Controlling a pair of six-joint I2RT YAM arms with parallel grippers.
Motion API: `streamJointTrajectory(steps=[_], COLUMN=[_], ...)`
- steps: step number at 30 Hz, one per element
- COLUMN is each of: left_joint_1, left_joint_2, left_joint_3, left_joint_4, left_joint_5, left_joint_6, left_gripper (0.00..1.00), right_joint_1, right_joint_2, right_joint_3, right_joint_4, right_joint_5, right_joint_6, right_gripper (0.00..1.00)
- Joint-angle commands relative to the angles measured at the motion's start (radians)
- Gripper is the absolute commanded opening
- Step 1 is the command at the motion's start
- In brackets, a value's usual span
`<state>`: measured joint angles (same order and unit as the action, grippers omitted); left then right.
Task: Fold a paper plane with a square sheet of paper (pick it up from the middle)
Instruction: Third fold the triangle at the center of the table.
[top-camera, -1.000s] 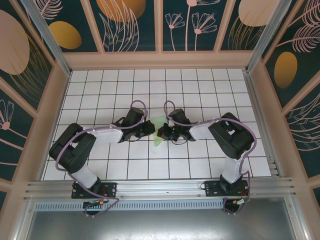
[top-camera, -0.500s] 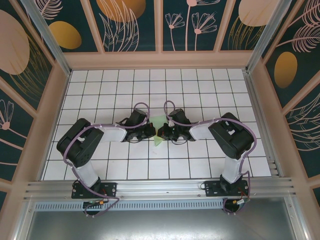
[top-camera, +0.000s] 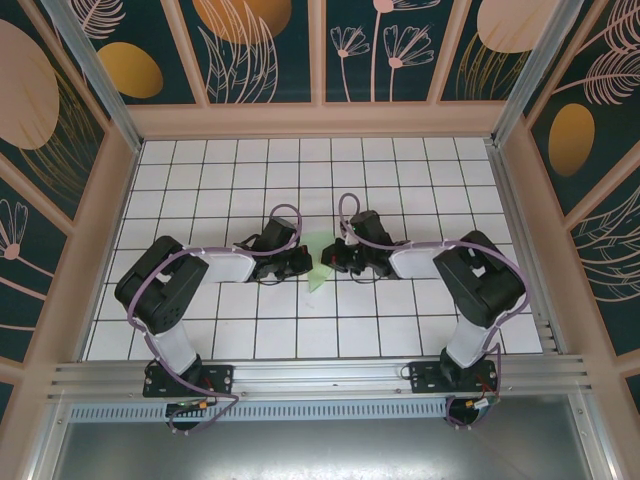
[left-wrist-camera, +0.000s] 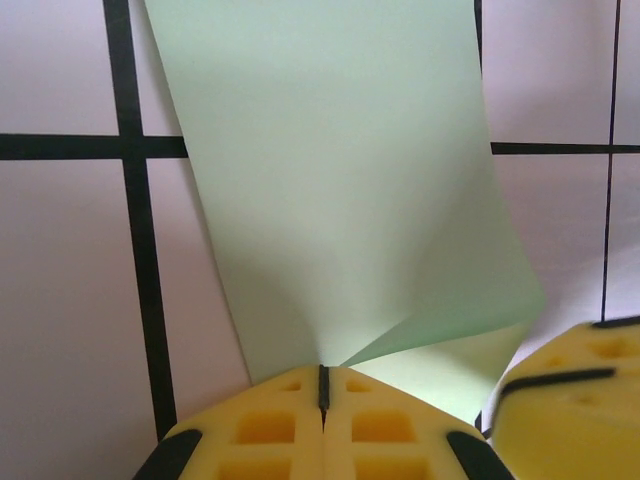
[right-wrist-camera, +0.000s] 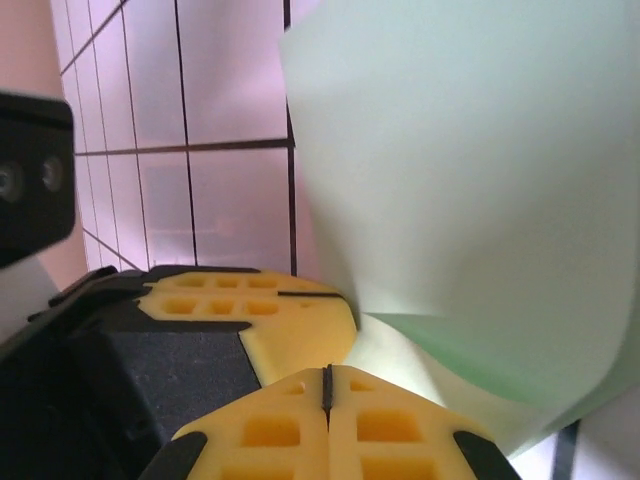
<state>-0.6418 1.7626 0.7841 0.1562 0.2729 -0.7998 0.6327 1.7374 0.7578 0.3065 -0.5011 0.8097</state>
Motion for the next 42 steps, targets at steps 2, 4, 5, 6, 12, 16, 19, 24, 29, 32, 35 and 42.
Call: streamJointTrajectory(steps=[2, 4, 5, 6, 12, 16, 19, 24, 29, 32, 35, 42], left_joint_1=[-0.002, -0.002, -0.001, -0.002, -0.002, -0.002, -0.002, -0.001, -0.002, -0.002, -0.001, -0.002], left_joint_2=[0.014, 0.008, 0.004, 0.002, -0.010, -0.034, -0.088, -0.172, -0.177, -0.154, -0.129, -0.069], left_joint_3=[0.005, 0.010, 0.012, 0.015, 0.024, 0.029, 0.017, -0.027, -0.055, -0.058, -0.052, -0.016], left_joint_4=[-0.074, -0.073, -0.072, -0.072, -0.066, -0.053, -0.036, -0.023, -0.005, 0.021, 0.043, 0.063], left_joint_5=[-0.058, -0.057, -0.055, -0.055, -0.044, -0.026, -0.026, -0.052, -0.034, 0.003, 0.033, 0.065], left_joint_6=[0.028, 0.028, 0.027, 0.028, 0.025, 0.014, -0.011, -0.055, -0.063, -0.057, -0.045, -0.036], left_gripper=[0.00, 0.00, 0.00, 0.00, 0.00, 0.00, 0.07, 0.30, 0.32, 0.34, 0.34, 0.26], right_joint_1=[-0.025, -0.027, -0.028, -0.027, -0.027, -0.029, -0.028, -0.028, -0.029, -0.029, -0.028, -0.029], right_joint_2=[-0.003, 0.011, 0.018, 0.025, 0.063, 0.076, 0.069, 0.053, 0.049, 0.051, 0.053, 0.045], right_joint_3=[-0.004, 0.008, 0.013, 0.017, 0.030, 0.028, 0.024, 0.020, 0.018, 0.018, 0.017, 0.014], right_joint_4=[-0.046, -0.059, -0.062, -0.061, -0.067, -0.063, -0.054, -0.049, -0.043, -0.042, -0.041, -0.039], right_joint_5=[-0.010, -0.021, -0.027, -0.035, -0.042, -0.042, -0.045, -0.049, -0.053, -0.053, -0.055, -0.056], right_joint_6=[-0.061, -0.080, -0.086, -0.090, -0.098, -0.096, -0.095, -0.094, -0.092, -0.092, -0.092, -0.093], right_gripper=[0.00, 0.00, 0.00, 0.00, 0.00, 0.00, 0.00, 0.00, 0.00, 0.00, 0.00, 0.00])
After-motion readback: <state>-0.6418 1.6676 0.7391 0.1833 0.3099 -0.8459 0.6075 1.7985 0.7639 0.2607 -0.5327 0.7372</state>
